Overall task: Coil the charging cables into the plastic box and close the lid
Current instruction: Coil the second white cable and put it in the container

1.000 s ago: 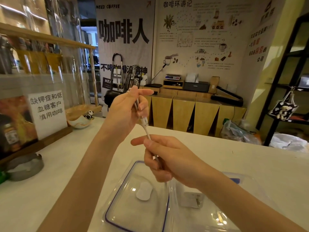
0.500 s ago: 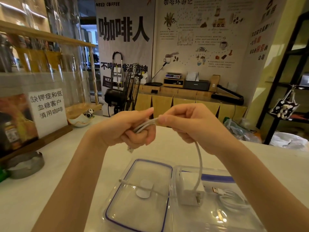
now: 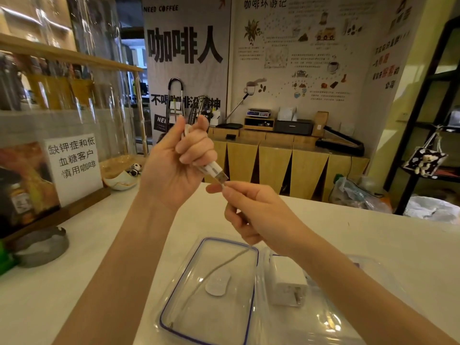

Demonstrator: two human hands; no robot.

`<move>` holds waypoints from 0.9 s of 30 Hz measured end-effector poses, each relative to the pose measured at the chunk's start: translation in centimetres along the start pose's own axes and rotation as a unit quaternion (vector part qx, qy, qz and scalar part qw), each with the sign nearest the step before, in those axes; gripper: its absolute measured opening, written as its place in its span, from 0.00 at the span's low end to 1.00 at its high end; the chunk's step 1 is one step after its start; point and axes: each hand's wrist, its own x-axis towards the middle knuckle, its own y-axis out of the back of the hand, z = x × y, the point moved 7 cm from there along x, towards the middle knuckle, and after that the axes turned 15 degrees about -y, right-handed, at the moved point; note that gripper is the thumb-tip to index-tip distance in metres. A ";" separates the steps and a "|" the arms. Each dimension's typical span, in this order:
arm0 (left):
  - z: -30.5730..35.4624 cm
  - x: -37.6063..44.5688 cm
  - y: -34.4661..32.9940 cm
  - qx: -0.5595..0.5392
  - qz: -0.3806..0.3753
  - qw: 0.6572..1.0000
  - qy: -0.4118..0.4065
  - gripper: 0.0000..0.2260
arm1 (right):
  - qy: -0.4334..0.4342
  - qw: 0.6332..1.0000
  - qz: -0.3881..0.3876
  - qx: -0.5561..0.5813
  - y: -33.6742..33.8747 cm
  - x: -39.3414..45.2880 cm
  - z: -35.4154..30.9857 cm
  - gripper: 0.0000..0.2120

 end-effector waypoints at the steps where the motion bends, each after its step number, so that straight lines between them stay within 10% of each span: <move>1: -0.2 0.1 0.5 0.028 0.011 0.999 -0.013 0.22 | -0.004 1.000 0.001 -0.004 0.0 -0.2 0.0 0.12; 11: -0.5 0.3 2.1 0.398 0.098 0.903 -0.127 0.18 | -0.063 0.998 -0.007 -0.024 0.4 -1.6 0.2 0.11; 23: -2.2 -0.1 0.6 0.789 -0.071 0.595 -0.132 0.14 | -0.063 0.988 0.000 -0.139 2.2 -1.7 -1.9 0.08; 25: -1.9 -0.1 1.1 0.804 -0.066 0.581 -0.108 0.16 | -0.062 0.993 -0.019 -0.097 2.5 -2.0 -2.3 0.09; 27: -2.3 -0.1 2.1 0.766 -0.074 0.638 -0.026 0.18 | -0.064 0.996 -0.023 -0.062 3.2 -2.1 -2.8 0.10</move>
